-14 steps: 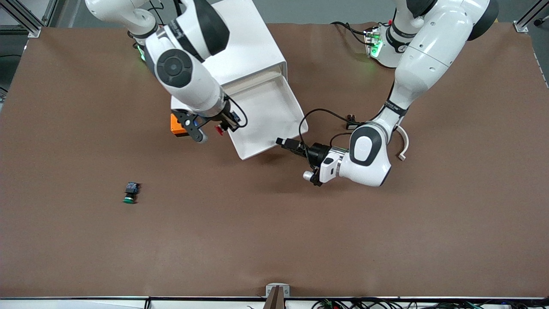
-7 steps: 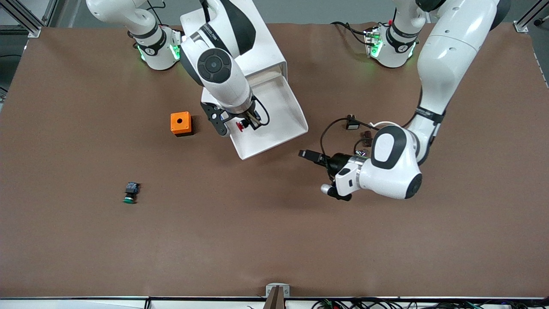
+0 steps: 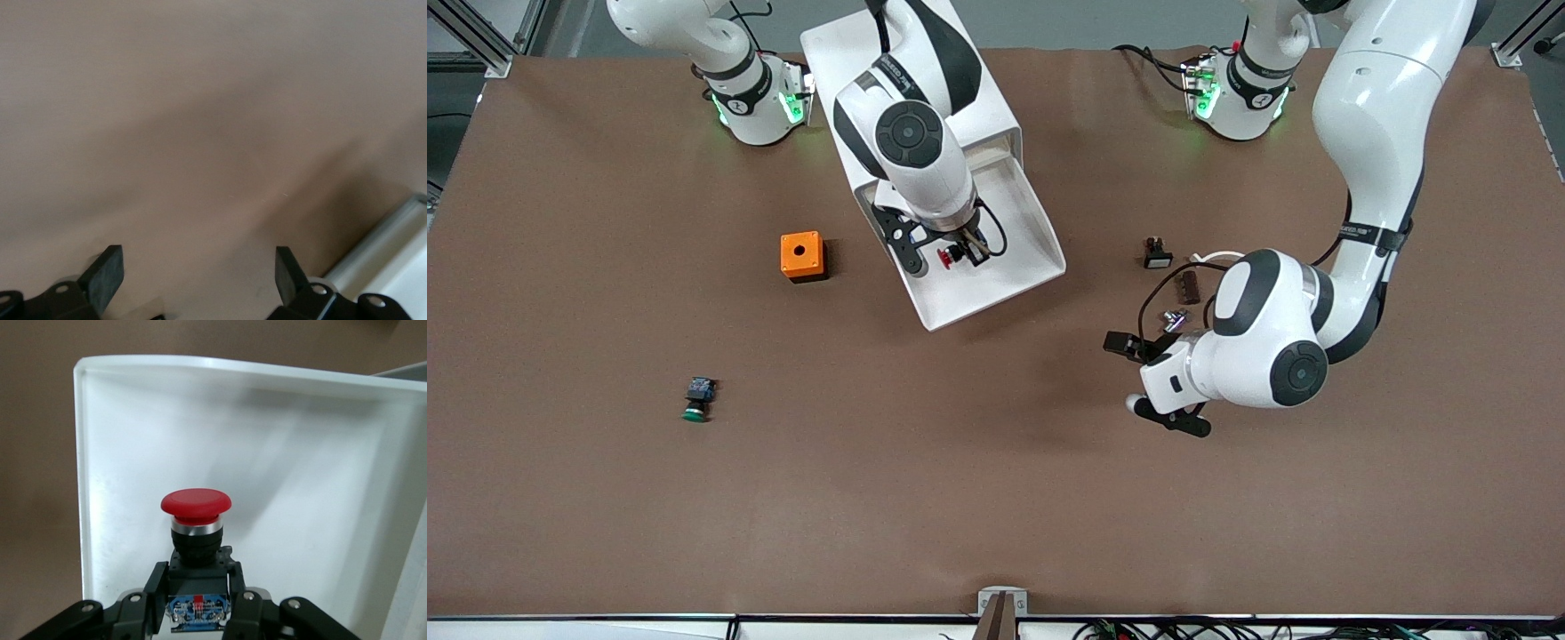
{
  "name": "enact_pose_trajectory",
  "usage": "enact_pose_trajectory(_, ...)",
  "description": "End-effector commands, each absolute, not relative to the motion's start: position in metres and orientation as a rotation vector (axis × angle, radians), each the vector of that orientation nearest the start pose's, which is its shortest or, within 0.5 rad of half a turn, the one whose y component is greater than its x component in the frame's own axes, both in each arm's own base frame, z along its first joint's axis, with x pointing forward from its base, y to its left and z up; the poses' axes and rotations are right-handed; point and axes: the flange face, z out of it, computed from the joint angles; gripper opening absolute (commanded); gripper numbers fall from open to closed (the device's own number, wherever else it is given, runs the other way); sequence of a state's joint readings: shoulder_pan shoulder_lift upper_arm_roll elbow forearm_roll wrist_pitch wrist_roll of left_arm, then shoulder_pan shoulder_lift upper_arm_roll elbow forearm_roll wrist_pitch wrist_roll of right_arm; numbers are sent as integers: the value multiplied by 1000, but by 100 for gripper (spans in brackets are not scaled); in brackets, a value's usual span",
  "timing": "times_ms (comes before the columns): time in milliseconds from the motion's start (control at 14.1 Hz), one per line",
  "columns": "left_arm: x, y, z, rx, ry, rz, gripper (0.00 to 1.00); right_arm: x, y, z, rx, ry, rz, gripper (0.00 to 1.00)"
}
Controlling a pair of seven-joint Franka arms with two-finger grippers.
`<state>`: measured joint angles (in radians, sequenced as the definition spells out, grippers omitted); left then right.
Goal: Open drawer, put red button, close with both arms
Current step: 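Lower the red button into the drawer and open the right gripper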
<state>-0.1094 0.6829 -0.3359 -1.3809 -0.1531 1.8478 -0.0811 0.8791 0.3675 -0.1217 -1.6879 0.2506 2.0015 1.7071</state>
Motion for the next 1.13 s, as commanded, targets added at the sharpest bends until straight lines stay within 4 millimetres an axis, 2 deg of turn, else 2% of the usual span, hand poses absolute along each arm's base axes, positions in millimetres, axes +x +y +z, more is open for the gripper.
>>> enact_pose_trajectory(0, 651, -275, 331, -3327, 125, 409, 100, 457, 467, 376, -2673, 1595, 309, 23)
enact_pose_trajectory(71, 650, -280, 336, -3297, -42, 386, 100, 458, 467, 369, -2682, 1600, 311, 23)
enact_pose_trajectory(212, 642, -297, 335, -3206, -217, 326, 100, 458, 468, 364, -2688, 1604, 315, 23)
enact_pose_trajectory(354, 644, -307, 338, -3162, -298, 198, 100, 459, 469, 359, -2704, 1591, 315, 26)
enact_pose_trajectory(496, 642, -316, 337, -3145, -385, 143, 100, 460, 470, 353, -2710, 1592, 316, 26)
enact_pose_trajectory(567, 635, -332, 333, -3141, -399, 147, 100, 460, 472, 353, -2711, 1591, 316, 32)
enact_pose_trajectory(638, 628, -345, 330, -3138, -430, 144, 100, 459, 472, 353, -2716, 1588, 318, 42)
enact_pose_trajectory(708, 624, -353, 327, -3134, -466, 142, 100, 457, 474, 354, -2721, 1578, 315, 59)
enact_pose_trajectory(850, 609, -375, 318, -3139, -486, 127, 100, 460, 474, 361, -2713, 1575, 309, 100)
enact_pose_trajectory(1062, 605, -381, 314, -3136, -508, 115, 100, 469, 472, 389, -2700, 1574, 315, 100)
